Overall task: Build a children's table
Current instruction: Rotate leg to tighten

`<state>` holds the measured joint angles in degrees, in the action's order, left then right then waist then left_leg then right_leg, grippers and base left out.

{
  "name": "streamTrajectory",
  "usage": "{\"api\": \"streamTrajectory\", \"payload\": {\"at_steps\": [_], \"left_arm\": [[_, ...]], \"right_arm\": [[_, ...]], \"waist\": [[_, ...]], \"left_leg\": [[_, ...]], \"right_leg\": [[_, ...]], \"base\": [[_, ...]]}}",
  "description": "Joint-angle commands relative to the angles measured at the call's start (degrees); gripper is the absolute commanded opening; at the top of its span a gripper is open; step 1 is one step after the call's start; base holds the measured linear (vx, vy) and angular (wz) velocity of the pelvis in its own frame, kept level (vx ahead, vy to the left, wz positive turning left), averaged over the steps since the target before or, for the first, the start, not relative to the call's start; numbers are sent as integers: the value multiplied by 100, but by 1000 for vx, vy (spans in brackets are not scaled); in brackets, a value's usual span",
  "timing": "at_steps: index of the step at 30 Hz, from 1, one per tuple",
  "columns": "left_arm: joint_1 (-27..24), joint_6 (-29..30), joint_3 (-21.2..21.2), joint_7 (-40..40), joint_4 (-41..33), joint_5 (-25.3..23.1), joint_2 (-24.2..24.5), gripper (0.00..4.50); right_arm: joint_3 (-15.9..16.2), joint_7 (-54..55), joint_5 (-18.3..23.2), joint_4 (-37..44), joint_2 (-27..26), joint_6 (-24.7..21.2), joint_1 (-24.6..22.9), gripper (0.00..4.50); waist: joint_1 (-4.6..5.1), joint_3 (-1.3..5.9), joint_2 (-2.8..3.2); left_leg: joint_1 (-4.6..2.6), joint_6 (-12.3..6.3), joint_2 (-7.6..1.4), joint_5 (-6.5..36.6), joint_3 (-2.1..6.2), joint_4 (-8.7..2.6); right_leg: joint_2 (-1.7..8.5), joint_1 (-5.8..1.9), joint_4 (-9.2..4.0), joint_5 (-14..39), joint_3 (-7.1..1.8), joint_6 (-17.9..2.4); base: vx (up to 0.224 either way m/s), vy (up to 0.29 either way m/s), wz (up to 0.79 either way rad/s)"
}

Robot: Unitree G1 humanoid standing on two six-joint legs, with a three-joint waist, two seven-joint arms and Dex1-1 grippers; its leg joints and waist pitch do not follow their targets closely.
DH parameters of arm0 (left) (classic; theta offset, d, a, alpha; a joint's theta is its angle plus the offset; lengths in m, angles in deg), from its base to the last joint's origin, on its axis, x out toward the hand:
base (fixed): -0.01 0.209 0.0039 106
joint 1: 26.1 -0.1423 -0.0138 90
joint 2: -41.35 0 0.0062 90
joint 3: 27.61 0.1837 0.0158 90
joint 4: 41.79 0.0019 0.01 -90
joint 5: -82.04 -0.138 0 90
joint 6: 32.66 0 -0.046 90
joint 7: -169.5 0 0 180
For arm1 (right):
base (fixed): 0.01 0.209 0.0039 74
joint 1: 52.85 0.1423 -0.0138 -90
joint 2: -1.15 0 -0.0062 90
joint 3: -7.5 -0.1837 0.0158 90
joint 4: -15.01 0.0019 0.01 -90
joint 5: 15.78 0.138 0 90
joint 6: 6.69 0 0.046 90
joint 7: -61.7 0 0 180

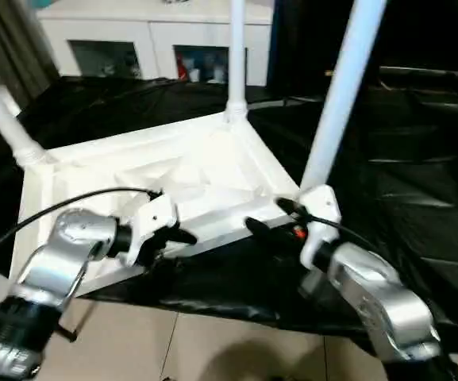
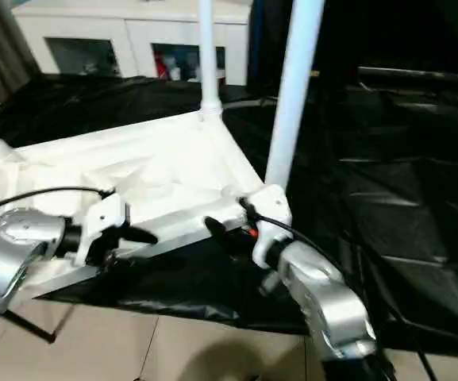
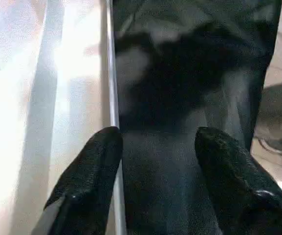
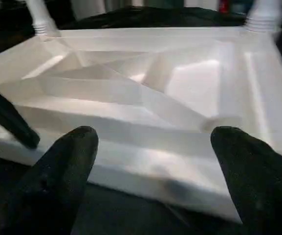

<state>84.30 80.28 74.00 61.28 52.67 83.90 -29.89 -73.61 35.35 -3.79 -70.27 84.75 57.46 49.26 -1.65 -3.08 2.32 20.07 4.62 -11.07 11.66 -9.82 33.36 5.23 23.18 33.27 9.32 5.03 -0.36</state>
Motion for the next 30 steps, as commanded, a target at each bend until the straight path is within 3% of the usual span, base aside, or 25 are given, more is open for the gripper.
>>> {"api": "streamTrajectory", "payload": {"at_steps": [1,4,5,7,8,9,11,12,15,20,22,26,27,29,30], "left_arm": [[-163,237,135,-142,-205,-317,312,316],[-291,351,180,-170,-347,-353,438,334],[-399,542,184,-130,-550,-289,501,343],[-412,569,184,-124,-576,-280,509,350],[-459,635,195,-108,-662,-284,550,374],[-498,688,196,-123,-730,-292,576,374],[-538,736,207,-167,-808,-292,621,384],[-558,733,209,-190,-838,-300,645,384],[-583,701,220,-274,-887,-324,675,415],[-557,663,217,-484,-844,-399,610,443],[-445,454,191,-689,-664,-485,517,450],[-37,-3,147,-1322,-52,-684,178,450],[71,-150,163,-1458,90,-721,93,450],[130,-239,177,-1522,164,-737,48,450],[213,-261,179,-1584,270,-729,-31,450]], "right_arm": [[-167,373,-100,-872,-332,395,503,372],[-360,630,-76,-1424,-579,614,815,360],[-553,872,-57,-1818,-709,776,1005,342],[-581,914,-57,-1869,-724,792,1030,331],[-722,1082,-19,-2066,-793,853,1126,323],[-878,1276,37,-2248,-851,935,1217,323],[-1053,1480,98,-2470,-910,1058,1328,291],[-1165,1607,139,-2579,-941,1126,1387,291],[-1494,1947,231,-2918,-984,1365,1570,270],[-1931,2534,205,-3430,-949,1874,1821,234],[-2021,2648,142,-3590,-821,2000,1889,198],[-2117,2674,45,-3761,-537,2173,1994,175],[-2171,2676,68,-3841,-479,2240,2035,160],[-2205,2675,85,-3894,-447,2282,2061,142],[-2223,2701,65,-3941,-396,2313,2079,129]], "waist": [[40,279,-38],[50,287,-18],[45,292,-36],[30,303,-3],[14,311,-12],[7,315,-59],[18,313,-70],[17,314,-98],[18,287,-101],[-17,268,-102],[-25,275,-116],[-25,311,-110],[-55,326,-107],[-58,323,-130],[-59,346,-103]], "left_leg": [[4,-99,-173,1128,23,-470],[3,-79,-159,1031,31,-457],[-14,-79,-166,972,26,-453],[-44,-75,-166,735,9,-435],[-59,-80,-158,597,-8,-415],[-27,-111,-150,451,1,-416],[-21,-146,-137,359,-7,-402],[-15,-156,-141,345,-9,-403],[-23,-160,-140,609,-19,-409],[-70,47,-137,1090,-27,-414],[-71,49,-132,1096,-26,-411],[-30,11,-110,916,-25,-384],[-72,-3,-99,959,-53,-353],[-7,-16,-100,943,-32,-364],[-9,-11,-106,906,-23,-353]], "right_leg": [[263,-233,-323,1436,-311,-1162],[279,-253,-287,1377,-317,-1191],[275,-251,-276,1329,-322,-1209],[244,-238,-241,933,-322,-1310],[227,-234,-201,609,-323,-1378],[238,-270,-166,425,-319,-1438],[237,-283,-157,290,-320,-1485],[245,-297,-161,302,-323,-1487],[261,-283,-196,713,-334,-1454],[241,-223,-250,1396,-344,-1224],[232,-223,-255,1409,-351,-1179],[215,-248,-219,1237,-372,-1147],[198,-214,-240,1197,-380,-1187],[214,-264,-224,1261,-376,-1163],[225,-275,-208,1258,-373,-1140]], "base": [[0,0,0],[0,0,0],[0,0,0],[0,0,0],[0,0,0],[0,0,0],[0,0,0],[0,0,0],[0,0,0],[0,0,0],[0,0,0],[0,0,0],[0,0,0],[0,0,0],[0,0,0]]}}
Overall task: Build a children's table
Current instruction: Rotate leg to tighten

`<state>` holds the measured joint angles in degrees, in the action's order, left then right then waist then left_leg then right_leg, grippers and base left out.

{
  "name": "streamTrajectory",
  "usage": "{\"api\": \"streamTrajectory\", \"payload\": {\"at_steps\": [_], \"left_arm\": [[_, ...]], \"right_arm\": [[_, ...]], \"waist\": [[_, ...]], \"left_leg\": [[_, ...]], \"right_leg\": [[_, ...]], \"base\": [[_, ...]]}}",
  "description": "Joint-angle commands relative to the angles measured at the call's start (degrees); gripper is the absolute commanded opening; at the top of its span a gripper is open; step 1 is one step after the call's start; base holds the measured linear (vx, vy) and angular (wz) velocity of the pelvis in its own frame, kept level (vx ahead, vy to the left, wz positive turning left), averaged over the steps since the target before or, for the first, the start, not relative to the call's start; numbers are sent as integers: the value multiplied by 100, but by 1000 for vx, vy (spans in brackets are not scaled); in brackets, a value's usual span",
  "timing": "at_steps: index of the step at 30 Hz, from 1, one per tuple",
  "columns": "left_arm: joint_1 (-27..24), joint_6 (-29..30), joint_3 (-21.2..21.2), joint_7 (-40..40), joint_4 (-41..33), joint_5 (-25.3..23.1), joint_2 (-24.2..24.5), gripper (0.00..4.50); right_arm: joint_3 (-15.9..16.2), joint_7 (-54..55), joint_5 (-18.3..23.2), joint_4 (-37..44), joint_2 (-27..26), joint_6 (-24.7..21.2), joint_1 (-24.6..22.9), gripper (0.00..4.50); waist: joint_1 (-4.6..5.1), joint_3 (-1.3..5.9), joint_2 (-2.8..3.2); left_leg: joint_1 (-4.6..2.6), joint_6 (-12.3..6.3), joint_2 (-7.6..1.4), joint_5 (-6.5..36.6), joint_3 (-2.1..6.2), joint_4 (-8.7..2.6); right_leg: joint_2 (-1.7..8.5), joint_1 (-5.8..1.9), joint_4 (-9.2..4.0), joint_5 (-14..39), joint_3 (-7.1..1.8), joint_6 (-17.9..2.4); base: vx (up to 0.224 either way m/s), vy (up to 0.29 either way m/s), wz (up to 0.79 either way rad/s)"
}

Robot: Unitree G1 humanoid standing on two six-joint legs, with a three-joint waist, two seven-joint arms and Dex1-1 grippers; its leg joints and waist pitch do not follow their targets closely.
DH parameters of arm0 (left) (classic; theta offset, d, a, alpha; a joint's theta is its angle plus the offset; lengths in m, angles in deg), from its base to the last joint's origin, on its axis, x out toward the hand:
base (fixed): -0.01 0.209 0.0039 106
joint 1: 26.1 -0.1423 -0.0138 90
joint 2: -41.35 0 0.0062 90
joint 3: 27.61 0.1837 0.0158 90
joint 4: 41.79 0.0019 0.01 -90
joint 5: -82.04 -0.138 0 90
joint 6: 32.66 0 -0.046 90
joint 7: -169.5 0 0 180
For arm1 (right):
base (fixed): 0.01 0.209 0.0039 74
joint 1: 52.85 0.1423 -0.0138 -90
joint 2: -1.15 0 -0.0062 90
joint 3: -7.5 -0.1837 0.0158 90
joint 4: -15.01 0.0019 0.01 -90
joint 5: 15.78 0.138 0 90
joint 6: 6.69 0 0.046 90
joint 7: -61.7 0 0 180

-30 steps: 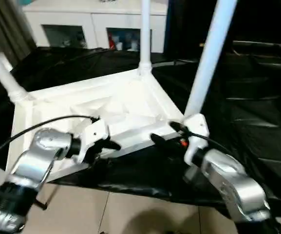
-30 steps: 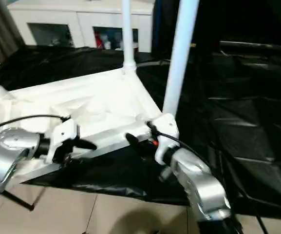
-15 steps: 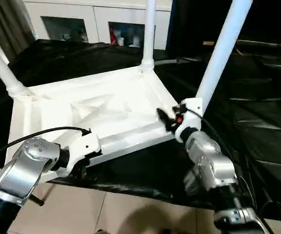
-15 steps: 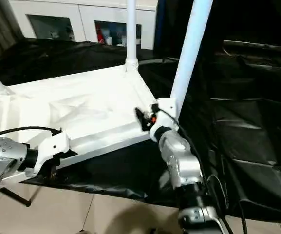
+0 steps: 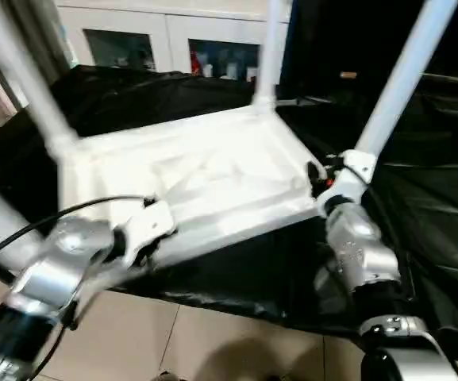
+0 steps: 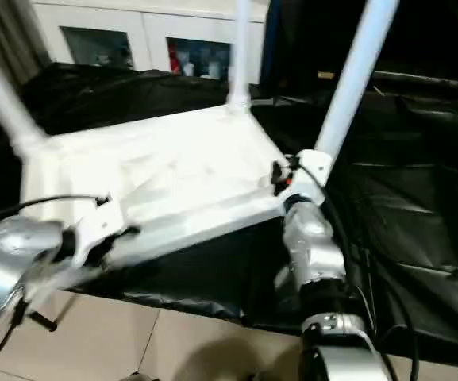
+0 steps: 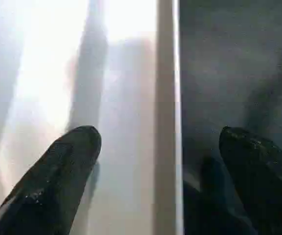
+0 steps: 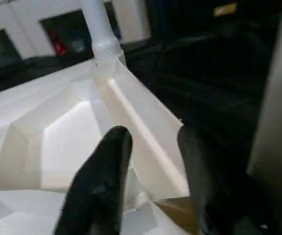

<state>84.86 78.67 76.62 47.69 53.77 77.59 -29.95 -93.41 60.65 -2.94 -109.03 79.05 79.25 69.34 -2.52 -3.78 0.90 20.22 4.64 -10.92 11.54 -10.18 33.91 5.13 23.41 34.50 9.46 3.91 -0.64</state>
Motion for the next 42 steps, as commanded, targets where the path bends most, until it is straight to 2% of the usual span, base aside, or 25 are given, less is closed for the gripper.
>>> {"api": "streamTrajectory", "payload": {"at_steps": [1,4,6,8,9,12,13,14,15,16,18,19,22,23,24,25,26,28,32,33,35,36,39,40,42], "left_arm": [[157,-101,-82,-224,159,-98,-25,450],[501,-477,52,-514,684,-233,-273,450],[706,-703,87,-715,985,-298,-443,450],[927,-966,113,-943,1325,-370,-630,450],[1090,-1159,151,-1123,1573,-451,-751,450],[1380,-1576,279,-1487,2070,-641,-974,450],[1480,-1790,320,-1572,2244,-661,-1116,450],[1488,-1854,319,-1551,2259,-641,-1149,450],[1488,-1854,319,-1551,2259,-641,-1149,450],[1362,-1706,129,-1275,1927,-236,-1292,450],[1203,-1567,23,-982,1612,86,-1319,450],[1025,-1436,-24,-695,1306,346,-1283,450],[432,-879,-115,-100,349,1037,-1058,450],[148,-626,-134,125,-44,1347,-934,450],[148,-626,-134,125,-44,1347,-934,450],[-215,-289,-169,355,-454,1729,-744,450],[-501,-92,-192,534,-721,1963,-563,450],[-954,68,-310,764,-1022,2125,-227,450],[-1664,120,-765,1104,-1100,2103,476,450],[-1825,137,-986,1106,-1045,2125,600,450],[-2110,-75,-1484,1246,-829,2172,900,450],[-2144,-105,-1548,1264,-802,2185,941,450],[-2235,-377,-1976,1393,-508,2343,1195,450],[-2028,-408,-2483,1457,-142,2726,1302,450],[-1762,-356,-2857,1476,143,3023,1363,450]], "right_arm": [[-242,170,-20,-65,174,133,71,116],[-340,228,-26,-292,313,311,159,103],[-365,219,-32,-374,377,368,193,71],[-399,222,-34,-468,439,423,231,63],[-424,249,-54,-549,494,467,263,55],[-474,313,-72,-679,600,550,314,21],[-500,320,-68,-723,644,586,327,16],[-503,315,-67,-732,649,595,328,3],[-503,315,-67,-732,649,595,328,3],[-517,314,-85,-766,699,636,321,3],[-541,345,-90,-819,743,667,323,3],[-551,382,-106,-866,787,698,318,3],[-595,419,-91,-955,846,747,324,3],[-595,412,-91,-968,857,751,321,3],[-595,412,-91,-968,857,751,321,3],[-587,379,-86,-987,850,749,324,3],[-573,342,-80,-985,836,742,314,3],[-535,308,-73,-956,792,719,279,3],[-331,18,-71,-610,672,672,84,3],[-234,-175,-37,-401,618,615,-28,3],[58,-432,-146,16,592,531,-344,3],[102,-462,-166,71,592,520,-389,3],[273,-529,-179,453,536,342,-688,3],[482,-568,-289,818,552,122,-978,3],[624,-509,-424,1089,593,-136,-1211,3]], "waist": [[40,410,22],[31,451,40],[22,458,14],[3,470,-1],[-9,488,29],[0,481,13],[-12,482,55],[-10,483,17],[-13,490,11],[-14,497,19],[-22,497,30],[-35,510,22],[-27,520,28],[-26,496,35],[-22,484,42],[-39,481,42],[-24,440,45],[-3,432,55],[52,388,86],[54,397,87],[59,377,99],[73,370,104],[91,364,121],[88,368,115],[63,368,144]], "left_leg": [[-21,-22,-114,904,4,-405],[-22,-48,-110,770,3,-380],[-17,-97,-95,704,-12,-363],[13,-161,-98,592,-7,-348],[23,-159,-101,545,7,-342],[10,-185,-88,619,-9,-327],[25,-190,-88,623,1,-323],[37,-193,-93,660,3,-323],[43,-204,-90,652,0,-320],[46,-215,-102,604,4,-317],[48,-233,-109,591,5,-313],[57,-269,-124,507,0,-305],[67,-349,-132,443,-17,-282],[56,-364,-134,558,-23,-287],[51,-375,-131,632,-25,-295],[-3,-322,-133,776,-45,-293],[37,-289,-139,941,-30,-333],[23,-200,-144,1137,-15,-348],[6,-111,-120,1488,2,-390],[-16,-110,-117,1516,-1,-379],[-1,-110,-122,1533,12,-401],[23,-103,-120,1599,33,-418],[-18,-49,-127,1755,45,-435],[-16,-46,-119,1757,40,-435],[-40,-20,-98,1697,36,-436]], "right_leg": [[223,-287,-344,1242,-259,-1106],[222,-298,-308,1005,-257,-1181],[205,-300,-310,835,-255,-1220],[218,-328,-289,661,-251,-1267],[233,-351,-265,605,-246,-1282],[210,-330,-300,673,-239,-1274],[223,-344,-296,684,-236,-1285],[234,-360,-305,726,-232,-1291],[238,-367,-302,733,-233,-1292],[250,-365,-287,690,-233,-1316],[259,-360,-285,678,-230,-1373],[265,-354,-244,528,-230,-1483],[251,-324,-197,371,-228,-1543],[234,-304,-214,508,-221,-1523],[221,-288,-237,623,-219,-1502],[202,-250,-247,788,-220,-1460],[199,-259,-281,1064,-212,-1390],[201,-249,-295,1348,-212,-1268],[168,-216,-366,1789,-212,-1007],[166,-202,-370,1792,-217,-1008],[170,-208,-383,1788,-224,-1019],[176,-226,-390,1899,-216,-983],[176,-191,-402,1998,-232,-1009],[171,-195,-395,1928,-241,-1019],[151,-189,-383,1824,-244,-1034]], "base": [[0,0,0],[0,0,0],[0,0,0],[0,0,0],[0,0,0],[0,0,0],[0,0,0],[0,0,0],[0,0,0],[0,0,0],[0,0,0],[0,0,0],[0,0,0],[0,0,0],[0,0,0],[0,0,0],[0,0,0],[0,0,0],[0,0,0],[0,0,0],[0,0,0],[0,0,0],[0,0,0],[0,0,0],[0,0,0]]}}
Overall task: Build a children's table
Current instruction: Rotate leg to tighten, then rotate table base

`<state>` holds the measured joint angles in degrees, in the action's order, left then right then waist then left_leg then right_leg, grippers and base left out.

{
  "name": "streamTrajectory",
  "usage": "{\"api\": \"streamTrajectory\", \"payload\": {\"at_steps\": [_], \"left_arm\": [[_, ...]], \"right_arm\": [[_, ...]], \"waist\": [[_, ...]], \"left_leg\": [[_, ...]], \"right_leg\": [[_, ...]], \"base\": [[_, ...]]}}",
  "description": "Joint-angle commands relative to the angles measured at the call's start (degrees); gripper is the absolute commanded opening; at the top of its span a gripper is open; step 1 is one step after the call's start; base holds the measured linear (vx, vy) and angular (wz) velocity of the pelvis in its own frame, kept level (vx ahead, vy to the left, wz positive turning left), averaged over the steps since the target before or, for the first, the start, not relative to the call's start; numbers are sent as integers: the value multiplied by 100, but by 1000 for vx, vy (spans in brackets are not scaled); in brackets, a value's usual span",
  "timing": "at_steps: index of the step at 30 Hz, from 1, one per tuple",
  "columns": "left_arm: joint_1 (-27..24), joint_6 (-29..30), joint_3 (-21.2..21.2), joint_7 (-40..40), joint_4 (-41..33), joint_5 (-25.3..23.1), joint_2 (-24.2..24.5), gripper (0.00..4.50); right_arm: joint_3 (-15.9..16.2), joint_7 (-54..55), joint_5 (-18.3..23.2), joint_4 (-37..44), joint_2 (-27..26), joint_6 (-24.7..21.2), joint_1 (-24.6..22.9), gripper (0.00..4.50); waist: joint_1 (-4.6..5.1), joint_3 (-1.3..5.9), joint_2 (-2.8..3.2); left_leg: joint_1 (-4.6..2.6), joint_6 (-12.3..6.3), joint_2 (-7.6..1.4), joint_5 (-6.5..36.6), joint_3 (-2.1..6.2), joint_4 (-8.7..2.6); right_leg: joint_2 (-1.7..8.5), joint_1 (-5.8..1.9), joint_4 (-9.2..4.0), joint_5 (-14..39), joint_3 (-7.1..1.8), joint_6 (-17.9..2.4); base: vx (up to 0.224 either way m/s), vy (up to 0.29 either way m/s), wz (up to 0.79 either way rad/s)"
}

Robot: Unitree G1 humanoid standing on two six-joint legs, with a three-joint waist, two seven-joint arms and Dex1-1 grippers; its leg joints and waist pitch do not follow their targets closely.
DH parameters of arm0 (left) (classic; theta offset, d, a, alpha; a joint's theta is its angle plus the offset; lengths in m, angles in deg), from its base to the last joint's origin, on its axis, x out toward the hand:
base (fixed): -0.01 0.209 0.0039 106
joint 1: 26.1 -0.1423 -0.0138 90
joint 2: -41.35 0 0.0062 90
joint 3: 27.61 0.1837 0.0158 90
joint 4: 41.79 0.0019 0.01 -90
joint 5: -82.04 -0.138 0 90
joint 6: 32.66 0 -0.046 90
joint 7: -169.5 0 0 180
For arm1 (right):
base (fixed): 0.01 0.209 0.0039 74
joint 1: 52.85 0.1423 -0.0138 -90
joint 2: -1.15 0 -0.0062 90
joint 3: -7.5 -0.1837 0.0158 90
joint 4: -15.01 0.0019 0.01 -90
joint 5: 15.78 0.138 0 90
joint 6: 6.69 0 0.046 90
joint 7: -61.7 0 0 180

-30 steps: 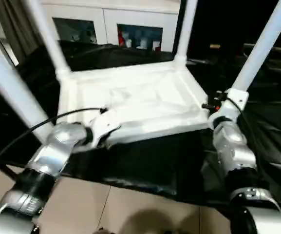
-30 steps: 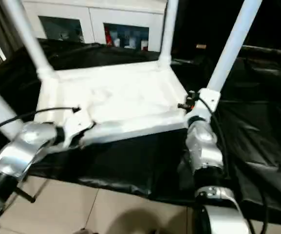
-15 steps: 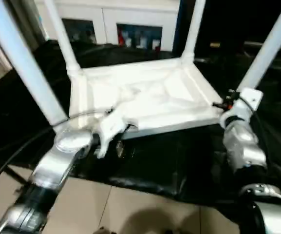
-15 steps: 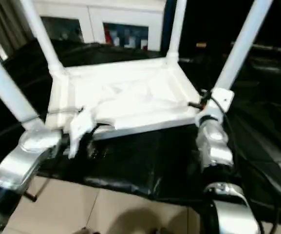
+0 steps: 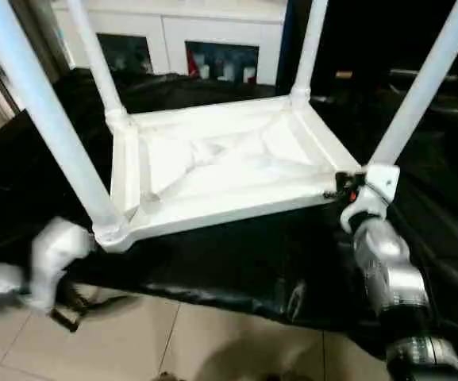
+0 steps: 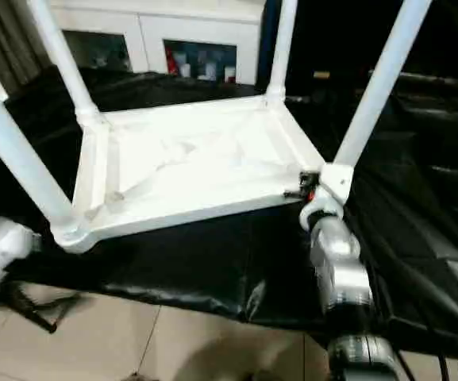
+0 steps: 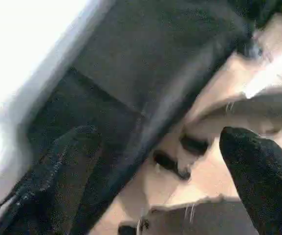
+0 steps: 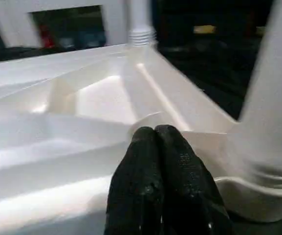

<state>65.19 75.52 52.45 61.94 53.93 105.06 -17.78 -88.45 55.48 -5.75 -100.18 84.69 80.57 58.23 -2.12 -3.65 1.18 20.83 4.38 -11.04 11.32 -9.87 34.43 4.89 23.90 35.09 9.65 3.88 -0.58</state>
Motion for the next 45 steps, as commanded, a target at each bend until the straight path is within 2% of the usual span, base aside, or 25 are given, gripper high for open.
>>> {"api": "streamTrajectory", "payload": {"at_steps": [1,2,3,4,6,11,13,14,15,17,19,21,22,23,27,30,31,33,34,36,37,39,40,43,45], "left_arm": [[263,-21,-502,46,173,327,153,450],[477,86,-712,21,320,527,112,450],[477,86,-712,21,320,527,112,450],[634,149,-861,37,467,674,64,450],[784,97,-960,107,718,771,10,450],[1026,-285,-806,67,1358,442,149,450],[1080,-346,-804,102,1502,379,190,450],[1092,-327,-801,103,1521,377,191,450],[1149,-268,-795,82,1625,369,190,450],[1225,-212,-786,30,1817,332,210,450],[1251,-240,-773,30,1954,299,250,450],[1208,-256,-761,53,2056,258,326,450],[1212,-323,-773,93,2131,261,330,450],[1221,-331,-778,102,2142,270,321,450],[1597,-562,-864,-27,2356,400,-62,450],[1800,-448,-828,-46,2328,579,-331,450],[1976,-454,-796,-106,2309,687,-595,450],[2071,-485,-742,-133,2313,711,-746,450],[2141,-514,-678,-143,2345,697,-855,450],[2215,-546,-565,-136,2364,660,-1003,450],[2245,-461,-468,-91,2261,700,-1128,450],[2253,-295,-381,-18,2088,794,-1251,450],[2163,24,-289,111,1786,971,-1288,450],[2014,364,-145,211,1369,1148,-1332,450],[1948,494,-70,261,1177,1219,-1355,450]], "right_arm": [[146,26,-169,244,39,-318,-137,3],[154,112,-262,364,71,-492,-267,3],[154,112,-262,364,71,-492,-267,3],[120,209,-321,467,88,-643,-374,30],[18,319,-297,575,91,-865,-494,38],[89,338,-253,920,107,-1394,-690,81],[111,296,-242,1002,99,-1482,-709,90],[114,287,-240,1011,95,-1491,-710,118],[128,264,-243,1051,83,-1541,-717,122],[148,243,-252,1104,62,-1611,-725,122],[152,226,-246,1132,47,-1655,-722,158],[180,190,-250,1169,42,-1692,-723,165],[202,148,-249,1223,45,-1751,-741,167],[204,140,-247,1231,47,-1762,-744,181],[268,32,-245,1220,29,-1817,-737,203],[311,-41,-260,1208,28,-1876,-694,234],[376,-115,-280,1196,36,-1957,-649,240],[429,-165,-292,1191,36,-2007,-628,253],[471,-207,-316,1165,49,-2025,-600,276],[498,-238,-343,1094,55,-2021,-548,280],[491,-258,-357,957,53,-1993,-459,297],[476,-280,-367,774,55,-1951,-341,307],[444,-314,-346,555,53,-1903,-200,318],[442,-348,-382,240,74,-1796,-30,334],[434,-363,-390,101,78,-1758,51,352]], "waist": [[17,366,118],[25,347,104],[11,349,96],[23,337,95],[12,335,123],[37,330,127],[36,332,122],[38,330,123],[39,330,116],[33,331,132],[38,339,150],[43,349,148],[47,353,112],[34,355,124],[14,359,126],[-17,363,99],[-10,363,42],[-36,364,66],[-42,373,28],[-39,372,34],[-35,383,2],[-30,389,0],[-28,398,-33],[-28,405,-22],[-32,400,-34]], "left_leg": [[-113,42,-101,1750,15,-490],[-95,91,-104,1832,27,-503],[-120,97,-99,1876,13,-499],[-110,107,-105,1917,22,-503],[-132,140,-95,1957,26,-504],[-138,166,-91,2065,43,-515],[-139,146,-91,2014,48,-516],[-130,152,-96,2008,54,-522],[-127,162,-98,2008,59,-523],[-147,180,-106,2015,62,-519],[-145,197,-107,1994,61,-522],[-132,200,-114,1941,67,-526],[-134,186,-119,1909,58,-525],[-143,180,-118,1880,56,-520],[-158,172,-117,1813,35,-507],[-138,193,-122,1742,33,-507],[-134,178,-121,1703,28,-501],[-158,169,-118,1680,14,-483],[-119,147,-122,1545,24,-489],[-110,142,-122,1491,24,-487],[-99,132,-121,1409,24,-483],[-95,130,-128,1321,21,-476],[-91,112,-128,1251,12,-469],[-87,100,-136,1164,10,-463],[-97,75,-121,1163,-12,-452]], "right_leg": [[186,-233,-431,1696,-244,-1106],[187,-256,-422,1749,-241,-1129],[189,-243,-443,1809,-248,-1114],[207,-245,-437,1915,-261,-1090],[220,-235,-465,2107,-268,-1028],[232,-259,-503,2295,-272,-901],[238,-258,-512,2333,-275,-856],[245,-267,-511,2351,-275,-850],[251,-270,-515,2436,-272,-827],[258,-250,-513,2445,-277,-862],[239,-255,-491,2201,-275,-948],[238,-272,-460,1974,-277,-1009],[237,-275,-458,1882,-280,-1042],[241,-274,-448,1838,-285,-1067],[248,-269,-448,1695,-292,-1165],[265,-297,-428,1663,-291,-1188],[264,-303,-434,1712,-293,-1164],[279,-284,-457,1828,-297,-1152],[278,-320,-435,1779,-294,-1124],[281,-318,-437,1753,-298,-1095],[281,-332,-426,1708,-297,-1081],[293,-333,-412,1653,-298,-1125],[283,-334,-389,1551,-296,-1162],[281,-335,-358,1328,-290,-1272],[259,-326,-376,1277,-293,-1257]], "base": [[0,0,0],[0,0,0],[0,0,0],[0,0,0],[0,0,0],[0,0,0],[0,0,0],[0,0,0],[0,0,0],[0,0,0],[0,0,0],[0,0,0],[0,0,0],[0,0,0],[0,0,0],[0,0,0],[0,0,0],[0,0,0],[0,0,0],[0,0,0],[0,0,0],[0,0,0],[0,0,0],[0,0,0],[0,0,0]]}}
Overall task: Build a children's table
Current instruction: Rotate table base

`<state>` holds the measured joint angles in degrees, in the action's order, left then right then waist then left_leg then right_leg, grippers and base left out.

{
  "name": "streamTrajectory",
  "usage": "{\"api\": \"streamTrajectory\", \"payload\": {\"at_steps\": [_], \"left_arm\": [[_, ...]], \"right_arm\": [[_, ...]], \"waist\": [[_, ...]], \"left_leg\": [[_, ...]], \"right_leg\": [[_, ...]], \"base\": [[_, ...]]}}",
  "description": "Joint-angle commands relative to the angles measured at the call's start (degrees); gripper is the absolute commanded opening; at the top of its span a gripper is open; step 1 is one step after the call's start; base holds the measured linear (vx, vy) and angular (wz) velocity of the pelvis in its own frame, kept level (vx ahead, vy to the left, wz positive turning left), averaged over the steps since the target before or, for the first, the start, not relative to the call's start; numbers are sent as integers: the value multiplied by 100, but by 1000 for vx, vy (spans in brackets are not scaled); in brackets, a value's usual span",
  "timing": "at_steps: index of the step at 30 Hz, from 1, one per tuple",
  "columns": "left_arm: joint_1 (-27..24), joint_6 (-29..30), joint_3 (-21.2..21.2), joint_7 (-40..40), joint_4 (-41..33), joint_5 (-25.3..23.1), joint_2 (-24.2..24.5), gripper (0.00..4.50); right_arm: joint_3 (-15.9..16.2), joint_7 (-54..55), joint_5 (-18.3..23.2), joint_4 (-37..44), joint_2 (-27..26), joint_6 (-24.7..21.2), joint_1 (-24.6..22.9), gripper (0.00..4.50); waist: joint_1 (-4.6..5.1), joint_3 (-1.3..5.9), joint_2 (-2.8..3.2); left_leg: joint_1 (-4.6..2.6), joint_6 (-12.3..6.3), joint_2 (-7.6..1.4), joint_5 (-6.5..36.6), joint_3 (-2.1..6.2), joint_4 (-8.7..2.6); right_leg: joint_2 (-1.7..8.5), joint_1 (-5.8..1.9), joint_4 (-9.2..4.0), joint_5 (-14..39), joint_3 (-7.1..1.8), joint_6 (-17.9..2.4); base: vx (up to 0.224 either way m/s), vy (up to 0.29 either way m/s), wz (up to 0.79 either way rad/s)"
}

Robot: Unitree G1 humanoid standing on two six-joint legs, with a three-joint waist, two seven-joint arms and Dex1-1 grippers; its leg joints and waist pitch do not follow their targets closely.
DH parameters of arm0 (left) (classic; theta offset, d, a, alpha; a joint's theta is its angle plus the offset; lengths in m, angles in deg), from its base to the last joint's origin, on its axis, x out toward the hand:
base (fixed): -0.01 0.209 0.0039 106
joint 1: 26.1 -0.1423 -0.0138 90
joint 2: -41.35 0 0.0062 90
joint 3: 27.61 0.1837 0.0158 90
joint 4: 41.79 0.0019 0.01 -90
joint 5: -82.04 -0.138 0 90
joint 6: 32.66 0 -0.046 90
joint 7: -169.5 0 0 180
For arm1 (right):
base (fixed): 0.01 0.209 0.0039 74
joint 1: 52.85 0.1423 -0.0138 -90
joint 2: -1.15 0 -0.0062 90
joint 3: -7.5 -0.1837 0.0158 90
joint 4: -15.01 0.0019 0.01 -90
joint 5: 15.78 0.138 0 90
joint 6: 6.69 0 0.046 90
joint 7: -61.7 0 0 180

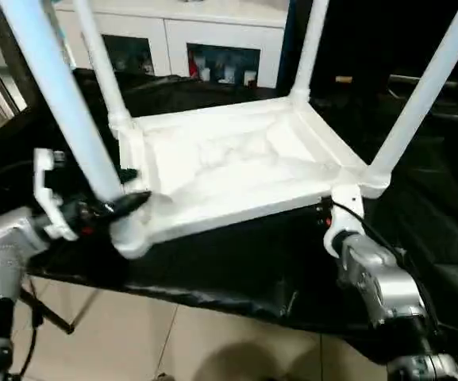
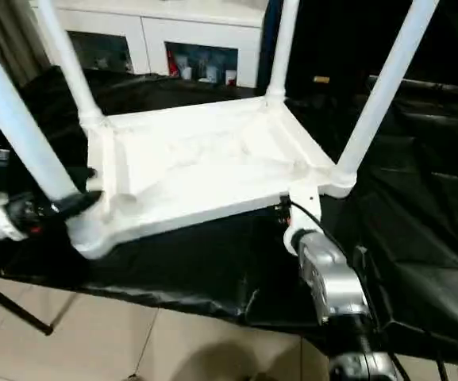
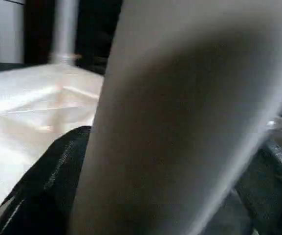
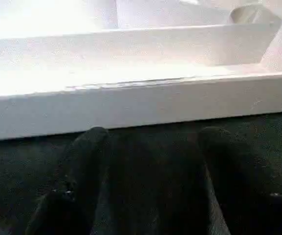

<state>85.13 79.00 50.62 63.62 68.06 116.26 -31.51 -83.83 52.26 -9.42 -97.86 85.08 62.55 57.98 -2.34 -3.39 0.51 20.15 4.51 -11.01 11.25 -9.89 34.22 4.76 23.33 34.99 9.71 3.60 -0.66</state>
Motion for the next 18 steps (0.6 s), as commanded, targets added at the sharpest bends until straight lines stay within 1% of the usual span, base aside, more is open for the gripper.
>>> {"api": "streamTrajectory", "payload": {"at_steps": [1,2,3,4,5,6,7,8,9,10,11,12,13,14,15,17,18], "left_arm": [[-252,533,459,130,-994,316,-34,450],[-256,543,469,131,-1013,321,-36,450],[-305,650,578,139,-1228,380,-56,450],[-343,777,821,167,-1548,407,-116,450],[-367,912,1052,187,-1849,451,-189,450],[-367,920,1063,187,-1864,453,-193,450],[-316,968,1256,178,-2019,453,-317,450],[-228,985,1437,158,-2093,440,-483,450],[-124,942,1587,116,-2093,389,-671,450],[-24,889,1713,46,-2068,311,-864,450],[44,881,1793,-9,-2056,250,-997,450],[194,762,2014,-62,-1941,45,-1261,450],[233,699,2086,-85,-1908,-24,-1328,450],[316,597,2215,-128,-1825,-146,-1456,450],[366,550,2282,-150,-1770,-207,-1526,450],[562,244,2518,-351,-1515,-498,-1804,450],[614,150,2570,-412,-1431,-588,-1875,450]], "right_arm": [[-12,-89,-59,-501,56,155,319,359],[-11,-91,-60,-511,57,157,326,365],[-7,-105,-67,-623,63,188,403,377],[-13,-174,-61,-843,42,253,558,377],[-4,-229,-71,-1033,20,320,695,394],[-4,-232,-72,-1043,19,324,702,399],[22,-280,-79,-1180,-20,369,803,399],[43,-294,-86,-1289,-69,411,885,410],[60,-308,-85,-1382,-120,439,953,423],[85,-334,-90,-1488,-169,485,1024,432],[107,-358,-104,-1601,-199,548,1091,438],[161,-380,-129,-1720,-281,613,1180,438],[175,-400,-136,-1747,-303,629,1201,447],[198,-422,-148,-1789,-343,654,1238,447],[207,-428,-154,-1808,-364,665,1256,447],[248,-451,-223,-1974,-415,774,1347,447],[256,-434,-247,-1996,-425,801,1356,447]], "waist": [[0,404,-5],[0,404,-5],[-3,376,0],[4,382,-19],[1,375,-40],[2,370,-40],[9,355,-70],[9,355,-70],[27,357,-123],[40,356,-117],[38,360,-124],[56,360,-131],[61,358,-141],[65,364,-126],[98,366,-141],[126,387,-146],[138,378,-151]], "left_leg": [[-18,55,-160,1087,11,-429],[-18,55,-160,1087,11,-429],[-21,18,-143,1062,-13,-428],[-14,3,-143,1042,-15,-422],[-14,11,-137,1037,-21,-422],[-10,19,-141,1049,-15,-427],[-4,43,-130,1116,-22,-422],[-4,43,-130,1116,-22,-422],[18,55,-122,1109,-14,-424],[2,68,-122,1137,-24,-415],[6,88,-120,1136,-20,-412],[27,92,-121,1120,-10,-418],[55,112,-117,1119,2,-422],[60,110,-119,1108,8,-422],[78,105,-114,1083,12,-417],[73,60,-112,1003,10,-395],[73,44,-105,1006,5,-393]], "right_leg": [[311,-309,-308,1170,-260,-1311],[311,-309,-308,1170,-260,-1311],[280,-283,-345,1208,-261,-1307],[277,-293,-328,1196,-263,-1316],[267,-294,-335,1250,-259,-1279],[274,-302,-339,1285,-259,-1268],[272,-296,-367,1490,-261,-1186],[272,-296,-367,1490,-261,-1186],[272,-320,-374,1629,-257,-1110],[278,-299,-405,1774,-265,-1058],[281,-307,-410,1822,-264,-1017],[278,-319,-408,1831,-259,-997],[274,-340,-417,1916,-244,-912],[281,-344,-421,1923,-245,-888],[276,-352,-427,1865,-246,-872],[269,-355,-415,1668,-253,-937],[255,-340,-431,1681,-249,-945]], "base": [[0,0,0],[0,0,0],[0,0,0],[0,0,0],[0,0,0],[0,0,0],[0,0,0],[0,0,0],[0,0,0],[0,0,0],[0,0,0],[0,0,0],[0,0,0],[0,0,0],[0,0,0],[0,0,0],[0,0,0]]}}
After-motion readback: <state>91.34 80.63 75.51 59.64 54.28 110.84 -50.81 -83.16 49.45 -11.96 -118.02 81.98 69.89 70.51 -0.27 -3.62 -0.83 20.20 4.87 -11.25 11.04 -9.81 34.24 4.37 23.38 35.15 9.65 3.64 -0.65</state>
